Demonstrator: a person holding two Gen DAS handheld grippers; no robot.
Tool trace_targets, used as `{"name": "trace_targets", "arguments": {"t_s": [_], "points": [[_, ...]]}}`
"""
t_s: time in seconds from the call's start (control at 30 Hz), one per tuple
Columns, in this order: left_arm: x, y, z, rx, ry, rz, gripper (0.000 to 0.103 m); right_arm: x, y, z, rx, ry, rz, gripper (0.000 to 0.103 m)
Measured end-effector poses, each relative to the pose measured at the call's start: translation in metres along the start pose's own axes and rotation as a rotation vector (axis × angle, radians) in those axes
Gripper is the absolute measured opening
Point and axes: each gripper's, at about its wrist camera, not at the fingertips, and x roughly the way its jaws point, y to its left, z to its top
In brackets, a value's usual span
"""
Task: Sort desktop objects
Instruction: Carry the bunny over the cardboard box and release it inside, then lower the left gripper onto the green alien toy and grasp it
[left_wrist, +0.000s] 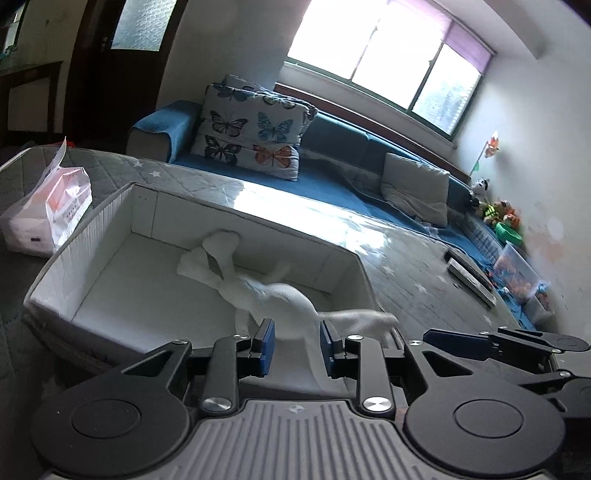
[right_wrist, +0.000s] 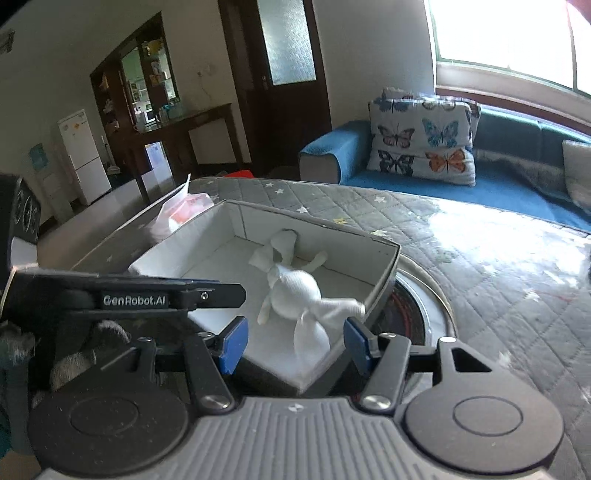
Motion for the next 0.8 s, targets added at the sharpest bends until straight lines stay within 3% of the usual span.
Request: {"name": "trace_targets", "arguments": {"t_s": [0.07,0.33,0.8], "points": [[-0.008,-0.004,-0.008,0.005,0.007,-0.02,0.031,-0.013,0.005,-0.01,-0.016,-0.019,-0.008,0.067],[-0.035,-0.023,-0.046,0.047,0.052,-0.068,0.031,-0.068,0.028,-0.065,-0.071,-0.073,-0.024,0.067],[-0.05,-0.052,-0.101,0.07,0.166,-0.173,0.032,-0.106,0.056,-0.135,-0.107,-0.037,0.048,0.067]]}}
